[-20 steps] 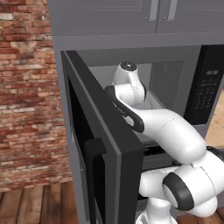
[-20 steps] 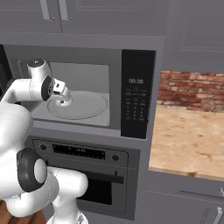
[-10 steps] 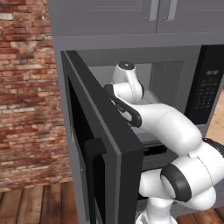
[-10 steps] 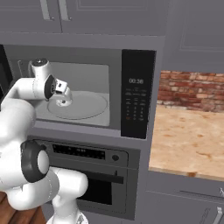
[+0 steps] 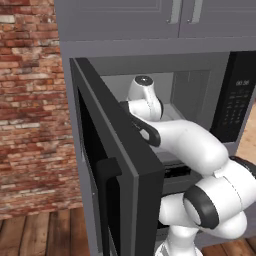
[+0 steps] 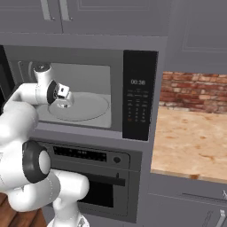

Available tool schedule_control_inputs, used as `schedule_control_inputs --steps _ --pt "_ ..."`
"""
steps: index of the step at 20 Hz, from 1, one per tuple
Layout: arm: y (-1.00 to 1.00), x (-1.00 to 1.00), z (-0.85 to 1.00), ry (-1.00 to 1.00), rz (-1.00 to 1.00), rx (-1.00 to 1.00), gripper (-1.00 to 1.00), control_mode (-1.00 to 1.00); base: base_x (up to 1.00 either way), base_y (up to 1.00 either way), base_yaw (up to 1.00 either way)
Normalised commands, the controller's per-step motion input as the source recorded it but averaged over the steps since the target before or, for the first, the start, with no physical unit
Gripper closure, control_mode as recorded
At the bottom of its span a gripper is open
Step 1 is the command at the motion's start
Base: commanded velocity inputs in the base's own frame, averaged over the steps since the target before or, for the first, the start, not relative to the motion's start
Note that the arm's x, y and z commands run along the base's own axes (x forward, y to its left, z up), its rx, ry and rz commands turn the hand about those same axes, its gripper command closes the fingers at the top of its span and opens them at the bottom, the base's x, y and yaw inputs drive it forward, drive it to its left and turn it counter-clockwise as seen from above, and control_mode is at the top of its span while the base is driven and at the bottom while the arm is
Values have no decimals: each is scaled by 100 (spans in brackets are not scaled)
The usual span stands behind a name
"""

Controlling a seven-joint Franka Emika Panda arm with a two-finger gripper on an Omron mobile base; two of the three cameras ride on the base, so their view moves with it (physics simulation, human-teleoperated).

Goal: Pick the cup of tea, navigate to the dining table, and place it on the saucer.

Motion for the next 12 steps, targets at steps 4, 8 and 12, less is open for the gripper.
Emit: schedule_control_inputs --steps 4,8,12 --pt "0 23 0 0 0 0 -100 -100 0 0 0" --pt "2 21 -1 0 0 -1 -100 -100 0 0 0" --pt "14 14 -4 0 0 0 -100 -100 0 0 0"
